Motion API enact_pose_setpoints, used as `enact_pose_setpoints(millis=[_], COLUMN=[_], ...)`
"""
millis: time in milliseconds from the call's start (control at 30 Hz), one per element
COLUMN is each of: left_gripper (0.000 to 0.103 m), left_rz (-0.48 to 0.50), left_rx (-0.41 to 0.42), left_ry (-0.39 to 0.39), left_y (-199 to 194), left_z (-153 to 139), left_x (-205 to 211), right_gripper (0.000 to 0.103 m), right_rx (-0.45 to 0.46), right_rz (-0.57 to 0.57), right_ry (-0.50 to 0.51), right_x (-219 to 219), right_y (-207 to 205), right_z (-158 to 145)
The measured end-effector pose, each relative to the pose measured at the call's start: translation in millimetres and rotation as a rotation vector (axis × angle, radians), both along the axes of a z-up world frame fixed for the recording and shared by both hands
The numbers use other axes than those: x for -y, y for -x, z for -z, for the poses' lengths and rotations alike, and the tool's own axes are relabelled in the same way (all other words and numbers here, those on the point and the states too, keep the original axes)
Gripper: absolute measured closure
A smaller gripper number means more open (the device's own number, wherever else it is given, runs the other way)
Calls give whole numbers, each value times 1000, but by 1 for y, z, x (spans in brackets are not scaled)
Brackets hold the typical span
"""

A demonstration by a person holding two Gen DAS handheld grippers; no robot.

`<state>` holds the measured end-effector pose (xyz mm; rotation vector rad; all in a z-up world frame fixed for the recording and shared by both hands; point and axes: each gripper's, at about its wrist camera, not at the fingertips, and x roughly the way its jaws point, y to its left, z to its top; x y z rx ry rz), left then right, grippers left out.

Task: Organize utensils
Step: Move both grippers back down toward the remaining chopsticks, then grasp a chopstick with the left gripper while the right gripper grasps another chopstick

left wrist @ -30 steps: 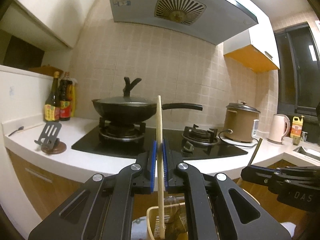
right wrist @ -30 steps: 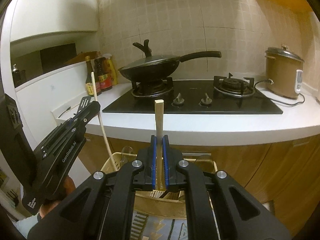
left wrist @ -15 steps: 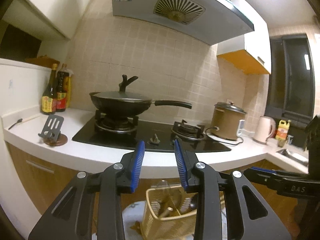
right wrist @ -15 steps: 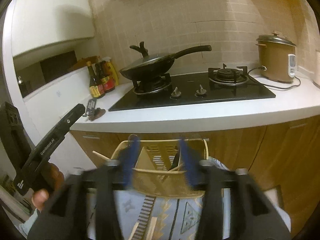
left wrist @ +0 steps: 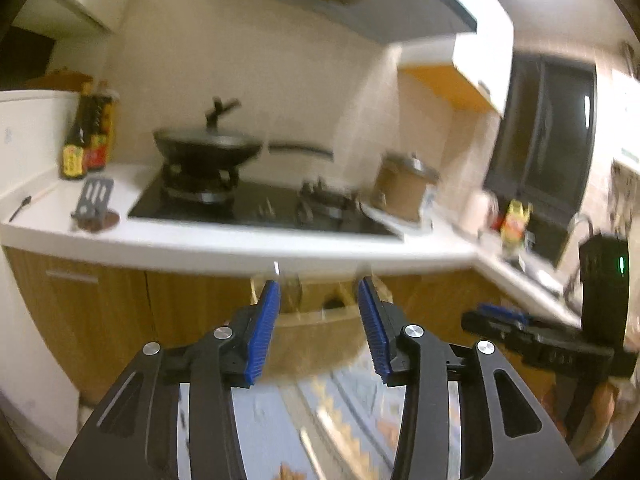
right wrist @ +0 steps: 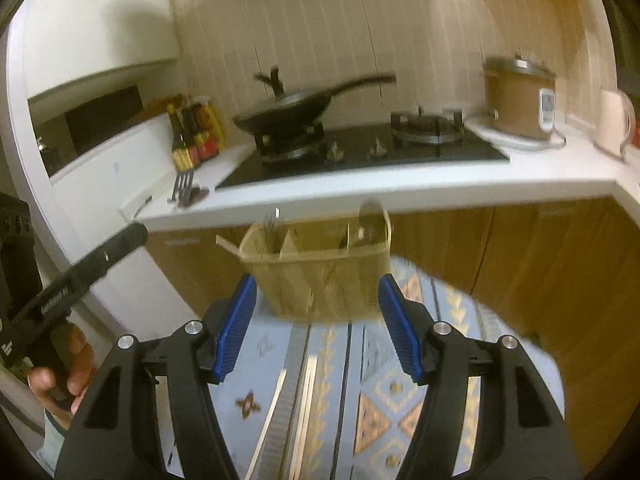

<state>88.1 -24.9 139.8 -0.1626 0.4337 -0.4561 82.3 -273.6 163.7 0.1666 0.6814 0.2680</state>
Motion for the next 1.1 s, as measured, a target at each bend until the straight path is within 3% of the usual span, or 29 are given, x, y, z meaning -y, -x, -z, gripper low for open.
enact_pose_setpoints(millis=[133,200,333,467,533,733,967,1100], left_gripper=[63,63,65,70,70,74,78,90], left_rz=[35,32,87,151,160,69,41,14], left_rx=[-116,-174,-405,-605,-660,-684,-679,-654], left_ry=[-97,-107,-139,-163,-157,-256,-337,-396], left_y=[10,11,-4,-25,-35,-58,-69,-68], left_z=[31,49,98,143,157,180,193,192], left_x=[14,17,30,42,46,60,77,90], right_gripper=[43,43,43,43,43,43,43,44], right_rx=[-138,-222,-344,-392,-398,-400,-399,-391], right_rz=[-13,-23,-5,9,9,-7,-14,-6], right_ry=[-8,-23,-23,-9,-5,6,58,98], right_x=[-1,-1,4,12,13,14,8,7], right_y=[2,2,7,18,21,33,27,17], right_z=[30,53,94,119,125,134,133,131])
